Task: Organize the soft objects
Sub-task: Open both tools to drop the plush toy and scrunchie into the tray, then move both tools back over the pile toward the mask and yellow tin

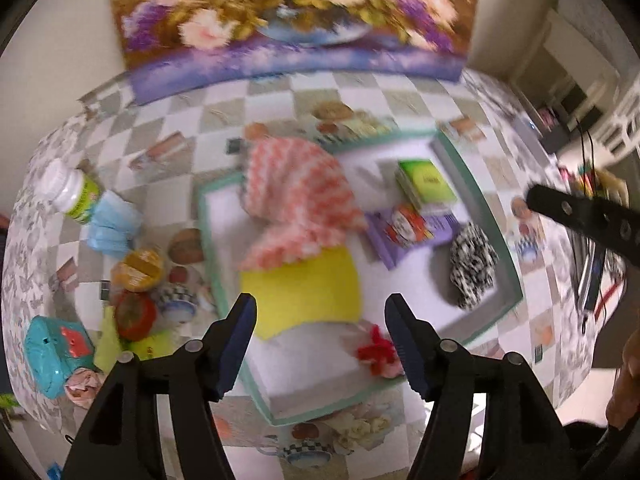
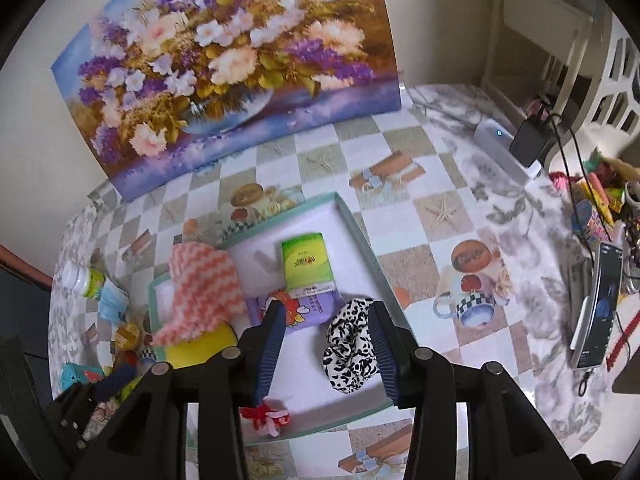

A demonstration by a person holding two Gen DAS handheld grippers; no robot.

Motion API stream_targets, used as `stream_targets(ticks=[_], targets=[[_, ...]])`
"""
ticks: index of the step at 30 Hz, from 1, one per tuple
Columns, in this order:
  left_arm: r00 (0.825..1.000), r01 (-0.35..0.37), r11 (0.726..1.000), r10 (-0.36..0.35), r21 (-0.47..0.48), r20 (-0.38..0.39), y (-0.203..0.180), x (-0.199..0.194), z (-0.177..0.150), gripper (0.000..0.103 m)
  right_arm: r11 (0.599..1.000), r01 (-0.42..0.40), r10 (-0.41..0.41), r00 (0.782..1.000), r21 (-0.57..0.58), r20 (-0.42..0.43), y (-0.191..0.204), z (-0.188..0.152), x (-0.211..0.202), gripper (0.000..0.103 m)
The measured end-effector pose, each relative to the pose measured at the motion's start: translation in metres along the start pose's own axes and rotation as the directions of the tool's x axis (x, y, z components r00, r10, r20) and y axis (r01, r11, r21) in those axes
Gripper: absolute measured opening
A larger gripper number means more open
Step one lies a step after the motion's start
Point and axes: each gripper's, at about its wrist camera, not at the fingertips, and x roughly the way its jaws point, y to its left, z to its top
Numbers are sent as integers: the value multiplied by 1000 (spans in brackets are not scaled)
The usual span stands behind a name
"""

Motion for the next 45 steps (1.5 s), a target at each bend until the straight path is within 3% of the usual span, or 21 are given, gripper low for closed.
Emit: stream_targets(ticks=[9, 20, 40, 45], targets=[[998, -48, 984, 55, -170, 35, 64, -5, 8, 69, 999, 5, -5, 1000, -54, -2, 22, 0, 0, 46], [986, -141, 922, 165, -360, 36, 151, -14, 5, 70, 992, 10, -13, 1000, -127, -23, 57, -4, 11, 46], [975, -190, 878, 221, -440, 20, 230, -22, 0, 70, 947, -36, 13, 997, -321, -75, 174, -26, 42, 46], [968, -217, 857, 251, -468, 10, 258, -25, -4, 78, 935, -89, 60, 994, -342, -93, 203, -32, 50, 46]])
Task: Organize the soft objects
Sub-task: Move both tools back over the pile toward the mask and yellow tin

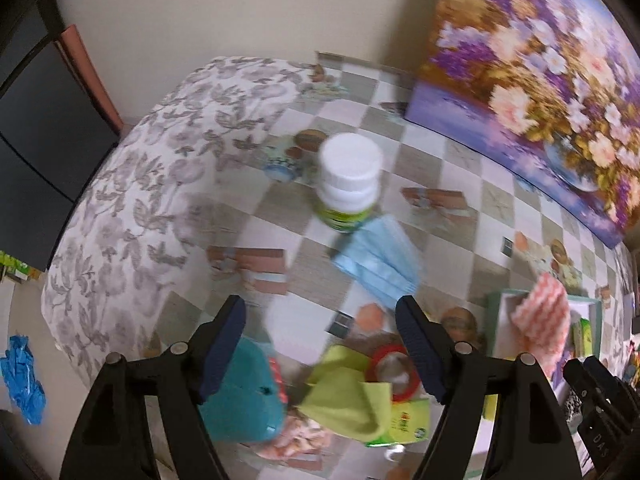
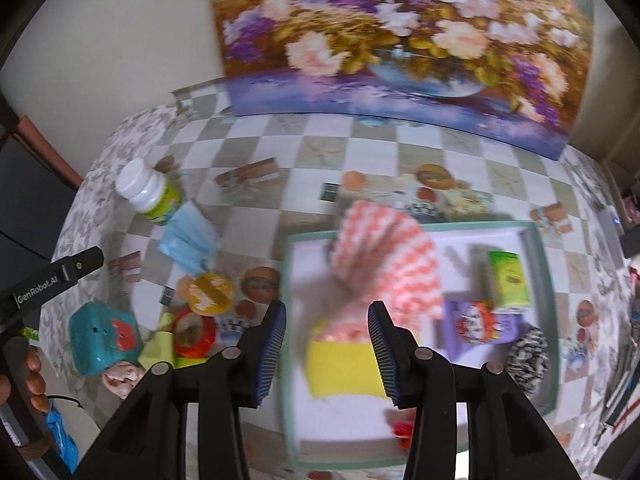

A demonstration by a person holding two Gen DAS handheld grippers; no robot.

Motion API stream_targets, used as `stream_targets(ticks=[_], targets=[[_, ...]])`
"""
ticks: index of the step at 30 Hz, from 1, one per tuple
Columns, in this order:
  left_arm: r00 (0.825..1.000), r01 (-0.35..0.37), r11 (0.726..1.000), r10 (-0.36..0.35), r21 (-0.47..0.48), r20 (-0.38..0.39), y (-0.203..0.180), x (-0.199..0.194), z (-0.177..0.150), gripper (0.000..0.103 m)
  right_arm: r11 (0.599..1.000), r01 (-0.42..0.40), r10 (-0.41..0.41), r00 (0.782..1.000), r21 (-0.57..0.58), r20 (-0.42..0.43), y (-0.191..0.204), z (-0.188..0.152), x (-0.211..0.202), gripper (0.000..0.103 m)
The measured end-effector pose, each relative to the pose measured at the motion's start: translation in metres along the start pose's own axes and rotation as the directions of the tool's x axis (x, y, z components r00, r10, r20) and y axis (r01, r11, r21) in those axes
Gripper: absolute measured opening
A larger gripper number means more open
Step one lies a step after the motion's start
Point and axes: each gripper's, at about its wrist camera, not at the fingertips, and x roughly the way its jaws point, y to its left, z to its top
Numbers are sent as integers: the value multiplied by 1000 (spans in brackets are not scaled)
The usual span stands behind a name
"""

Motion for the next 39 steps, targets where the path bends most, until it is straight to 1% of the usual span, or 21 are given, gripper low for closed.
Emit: stream_targets(ticks=[8, 13, 19, 23, 26, 32, 39], targets=[[1000, -9, 998, 8, -64, -11, 39, 9, 14, 78, 999, -34, 34, 999, -26, 4, 28, 11, 18, 46], [1000, 7, 997, -9, -78, -18, 47, 18, 22, 78, 997, -59, 59, 998, -51, -8, 46, 16, 36, 46], [999, 26, 998, -29, -66, -44, 38, 34, 28, 78, 992, -93, 88, 994, -80, -67, 70, 17, 70, 46], [993, 46, 998, -51, -47, -103, 25, 59, 26, 78, 990, -113, 103, 989, -88, -108, 81, 13, 91, 47], [989, 48, 998, -53, -42, -136, 18, 74, 24, 78, 989, -117, 104, 986, -93, -127, 86, 12, 100, 47], [984, 32, 999, -37, -33, -175, 11, 94, 20, 78, 988, -125, 112, 984, -92, -135, 89, 12, 105, 47], [980, 27, 999, -32, -27, -195, 8, 100, 17, 78, 986, -140, 127, 983, -87, -134, 90, 13, 104, 47]])
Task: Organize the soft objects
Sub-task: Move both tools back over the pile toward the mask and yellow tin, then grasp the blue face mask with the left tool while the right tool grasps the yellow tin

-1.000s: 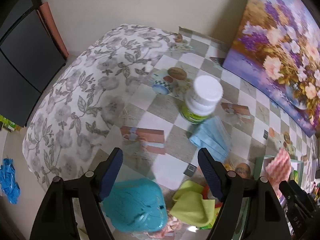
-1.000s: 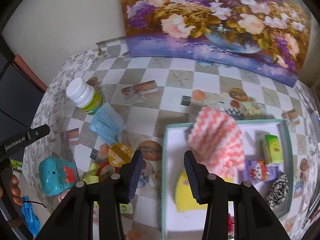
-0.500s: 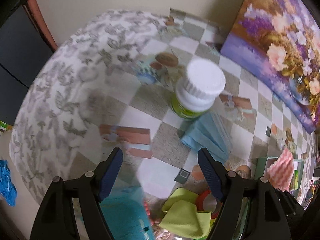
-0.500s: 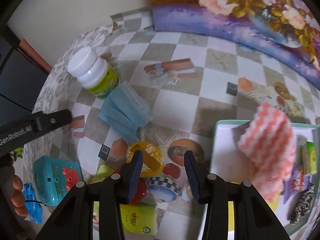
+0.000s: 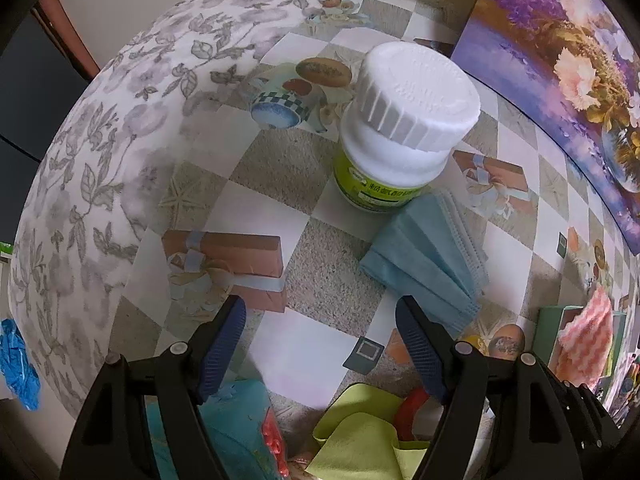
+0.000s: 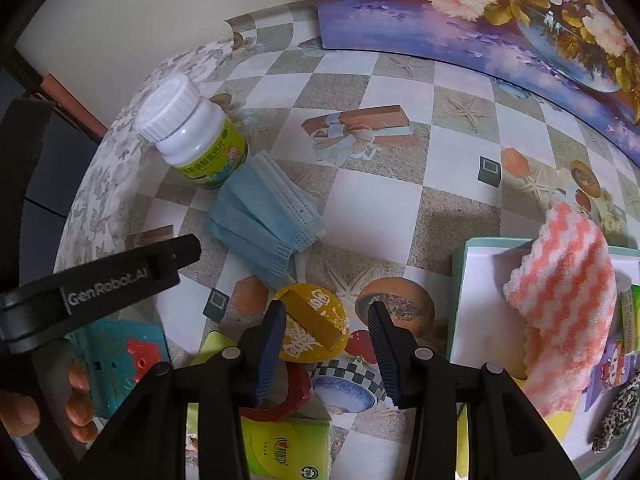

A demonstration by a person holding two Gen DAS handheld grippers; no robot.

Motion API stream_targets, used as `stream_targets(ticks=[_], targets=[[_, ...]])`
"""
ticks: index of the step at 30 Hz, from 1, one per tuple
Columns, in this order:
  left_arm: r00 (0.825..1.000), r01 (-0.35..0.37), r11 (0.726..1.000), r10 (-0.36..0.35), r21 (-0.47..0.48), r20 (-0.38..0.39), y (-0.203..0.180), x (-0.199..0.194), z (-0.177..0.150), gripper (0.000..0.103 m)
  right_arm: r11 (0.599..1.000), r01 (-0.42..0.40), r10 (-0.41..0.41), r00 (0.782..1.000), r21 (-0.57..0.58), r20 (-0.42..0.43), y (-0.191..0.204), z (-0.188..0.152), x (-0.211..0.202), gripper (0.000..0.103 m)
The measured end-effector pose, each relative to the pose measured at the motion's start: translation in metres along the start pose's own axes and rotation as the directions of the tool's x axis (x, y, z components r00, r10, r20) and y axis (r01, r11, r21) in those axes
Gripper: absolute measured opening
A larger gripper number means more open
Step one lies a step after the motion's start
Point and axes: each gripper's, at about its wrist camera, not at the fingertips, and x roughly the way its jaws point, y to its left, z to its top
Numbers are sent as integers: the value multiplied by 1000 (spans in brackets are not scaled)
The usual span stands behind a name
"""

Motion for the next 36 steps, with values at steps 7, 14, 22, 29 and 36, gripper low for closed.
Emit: stream_targets(ticks=[7, 14, 22, 29, 36], targets=[[1000, -4, 1000, 4, -6, 0, 5, -2, -1, 78, 1000, -14, 14, 1000, 20, -11, -3, -1, 3, 47], [1000, -2, 1000, 2, -17, 3, 16, -3, 1, 78, 999, -26, 27, 1000, 25, -9, -3, -2, 4, 56], [1000, -4, 1000, 4, -21, -2, 16, -2, 1, 78, 999, -40, 42, 999, 35, -32, -3, -4, 16, 56], [1000, -8, 1000, 7, -29, -5, 16, 1, 0, 78, 999, -47, 48, 998, 20, -42, 3, -6, 22, 56], [1000, -7, 1000, 7, -30, -7, 16, 2, 0, 78, 999, -45, 45, 998, 11, -51, 8, -7, 25, 56]])
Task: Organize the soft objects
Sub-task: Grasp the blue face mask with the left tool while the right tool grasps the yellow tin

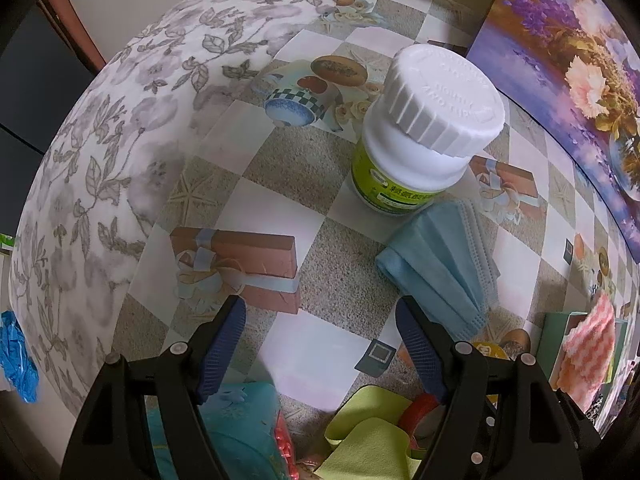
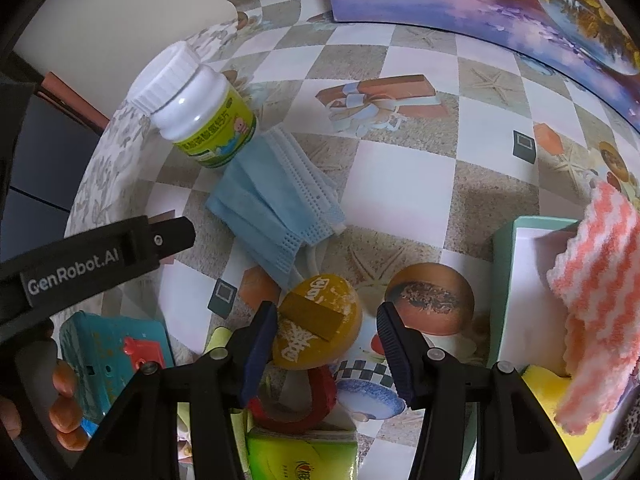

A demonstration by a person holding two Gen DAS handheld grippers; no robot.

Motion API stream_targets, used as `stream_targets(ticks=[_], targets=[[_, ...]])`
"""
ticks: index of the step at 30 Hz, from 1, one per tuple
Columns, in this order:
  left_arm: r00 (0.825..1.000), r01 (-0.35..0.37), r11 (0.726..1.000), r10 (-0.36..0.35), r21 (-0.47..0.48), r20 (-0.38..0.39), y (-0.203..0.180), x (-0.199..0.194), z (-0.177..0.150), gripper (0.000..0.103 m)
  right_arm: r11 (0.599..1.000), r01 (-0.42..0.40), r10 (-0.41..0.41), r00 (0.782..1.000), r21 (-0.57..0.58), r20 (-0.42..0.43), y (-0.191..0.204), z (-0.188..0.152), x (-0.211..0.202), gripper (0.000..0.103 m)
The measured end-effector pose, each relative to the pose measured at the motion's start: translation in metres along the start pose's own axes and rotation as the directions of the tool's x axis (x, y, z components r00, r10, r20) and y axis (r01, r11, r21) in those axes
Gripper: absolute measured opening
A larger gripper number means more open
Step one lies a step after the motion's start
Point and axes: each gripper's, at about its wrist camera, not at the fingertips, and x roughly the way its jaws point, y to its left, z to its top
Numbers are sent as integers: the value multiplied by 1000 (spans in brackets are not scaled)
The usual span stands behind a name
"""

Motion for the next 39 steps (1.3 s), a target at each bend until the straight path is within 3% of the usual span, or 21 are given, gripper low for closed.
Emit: stream_targets(ticks=[10, 14, 22, 30, 39], targets=[[1000, 1, 1000, -1, 0, -2, -2, -1, 0, 78, 1000, 9, -9, 1000, -30, -13, 11, -2, 9, 56], [1000, 3, 1000, -3, 0, -2, -1, -1, -1, 78, 999, 5, -6, 1000, -48, -10, 19, -3, 12, 50], [1000, 5, 1000, -5, 1, -3, -2, -1, -1, 78, 999, -4, 4, 1000, -48, -6, 20, -1, 14, 48], [1000, 14, 1000, -14, 2, 13, -7, -1, 2, 78, 1000, 20, -20, 999, -18, 38, 4, 4, -10, 48], [997, 58, 996, -61, 71, 43, -51, 6, 7, 78, 997, 73, -76, 990, 30, 121, -33, 11, -54, 48]])
